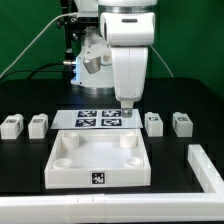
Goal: Assemble one leg
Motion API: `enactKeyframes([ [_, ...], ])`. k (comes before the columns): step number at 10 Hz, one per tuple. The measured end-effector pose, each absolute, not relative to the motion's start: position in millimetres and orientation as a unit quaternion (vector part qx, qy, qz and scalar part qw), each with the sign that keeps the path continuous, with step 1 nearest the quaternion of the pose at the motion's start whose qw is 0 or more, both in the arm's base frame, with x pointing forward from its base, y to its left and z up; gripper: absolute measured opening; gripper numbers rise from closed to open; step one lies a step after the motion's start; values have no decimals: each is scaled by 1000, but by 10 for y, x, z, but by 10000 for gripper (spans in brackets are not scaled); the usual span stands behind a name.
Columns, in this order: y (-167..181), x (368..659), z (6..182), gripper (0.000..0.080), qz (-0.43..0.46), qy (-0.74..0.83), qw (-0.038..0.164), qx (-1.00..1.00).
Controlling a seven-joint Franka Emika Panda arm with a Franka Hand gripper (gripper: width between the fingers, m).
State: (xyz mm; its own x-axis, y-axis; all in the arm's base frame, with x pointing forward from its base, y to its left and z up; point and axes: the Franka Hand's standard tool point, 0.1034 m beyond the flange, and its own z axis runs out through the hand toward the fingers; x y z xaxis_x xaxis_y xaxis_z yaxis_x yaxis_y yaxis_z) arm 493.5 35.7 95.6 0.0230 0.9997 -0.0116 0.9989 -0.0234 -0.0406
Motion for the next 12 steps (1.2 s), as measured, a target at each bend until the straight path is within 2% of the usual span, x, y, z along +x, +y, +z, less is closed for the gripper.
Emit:
enactKeyframes([
  [1,290,4800,862,649,20,-695,13,-719],
  [3,94,4414,509,649,19,-707,24,-706],
  [5,-15,4352,214,649,25,-696,39,-716],
  [6,-95,4356,109,649,29,-689,46,-722],
  [7,-102,4346,80,629,30,-688,48,-723],
  [8,-101,4350,85,501,30,-687,48,-724],
  [9,-103,4347,81,501,30,-687,48,-724],
  [10,-104,4346,81,293,30,-687,48,-724],
  [11,-105,4344,80,293,30,-687,48,-724],
  [12,-105,4354,86,95,29,-687,47,-724],
])
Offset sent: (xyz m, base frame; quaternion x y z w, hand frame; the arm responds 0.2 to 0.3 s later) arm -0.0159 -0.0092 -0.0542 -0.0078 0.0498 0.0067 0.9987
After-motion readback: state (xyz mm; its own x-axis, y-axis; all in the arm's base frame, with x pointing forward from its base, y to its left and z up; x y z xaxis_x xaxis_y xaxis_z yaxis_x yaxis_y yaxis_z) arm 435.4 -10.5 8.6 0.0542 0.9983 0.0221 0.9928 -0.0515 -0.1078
